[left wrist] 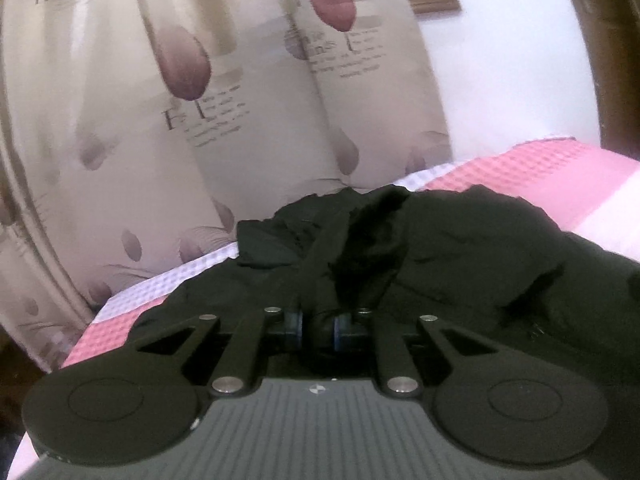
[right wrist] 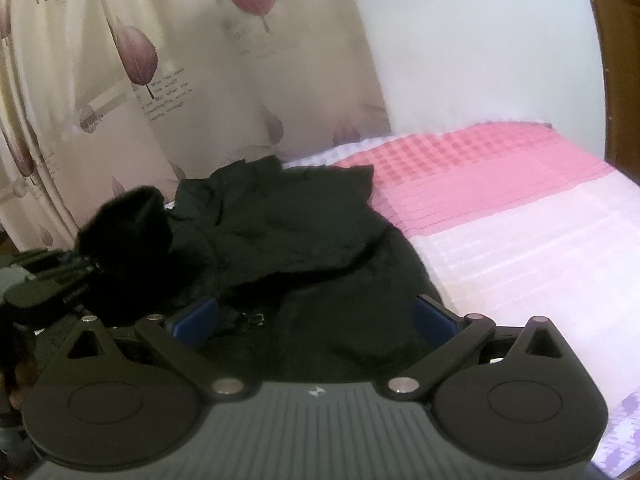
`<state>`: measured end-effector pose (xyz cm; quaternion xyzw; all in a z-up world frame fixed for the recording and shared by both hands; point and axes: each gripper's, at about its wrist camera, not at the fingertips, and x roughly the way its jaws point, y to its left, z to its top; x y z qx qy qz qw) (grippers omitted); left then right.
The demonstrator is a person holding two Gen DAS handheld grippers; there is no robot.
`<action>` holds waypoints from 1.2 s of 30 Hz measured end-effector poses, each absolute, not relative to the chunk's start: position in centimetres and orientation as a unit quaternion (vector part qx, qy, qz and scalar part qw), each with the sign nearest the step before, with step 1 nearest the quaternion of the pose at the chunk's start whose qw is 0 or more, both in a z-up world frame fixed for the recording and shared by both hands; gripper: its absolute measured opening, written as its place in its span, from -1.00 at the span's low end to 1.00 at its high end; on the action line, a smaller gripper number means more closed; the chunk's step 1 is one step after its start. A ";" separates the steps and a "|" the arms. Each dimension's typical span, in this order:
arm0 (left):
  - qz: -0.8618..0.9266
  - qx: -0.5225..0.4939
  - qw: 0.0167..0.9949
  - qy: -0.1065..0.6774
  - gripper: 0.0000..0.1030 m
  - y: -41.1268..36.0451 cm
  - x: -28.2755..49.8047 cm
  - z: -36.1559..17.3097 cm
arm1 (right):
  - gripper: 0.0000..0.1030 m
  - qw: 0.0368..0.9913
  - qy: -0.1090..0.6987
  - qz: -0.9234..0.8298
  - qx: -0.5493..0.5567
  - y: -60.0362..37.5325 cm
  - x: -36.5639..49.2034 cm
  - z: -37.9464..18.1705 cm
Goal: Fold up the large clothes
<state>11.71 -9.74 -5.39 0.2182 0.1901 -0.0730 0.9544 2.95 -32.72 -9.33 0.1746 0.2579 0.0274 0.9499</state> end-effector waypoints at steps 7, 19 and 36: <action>-0.058 0.193 0.959 0.200 -0.66 -8.1 11.2 -4.9 | 1.00 0.953 0.256 0.032 0.158 -31.9 2.6 -9.0; -0.027 0.167 0.964 0.204 -0.66 -5.6 11.9 -3.7 | 1.00 0.955 0.254 0.031 0.147 -31.2 2.4 -8.6; 0.349 0.047 0.907 0.230 -0.71 24.6 14.8 2.7 | 1.00 0.961 0.245 0.102 0.072 -26.0 5.5 -6.3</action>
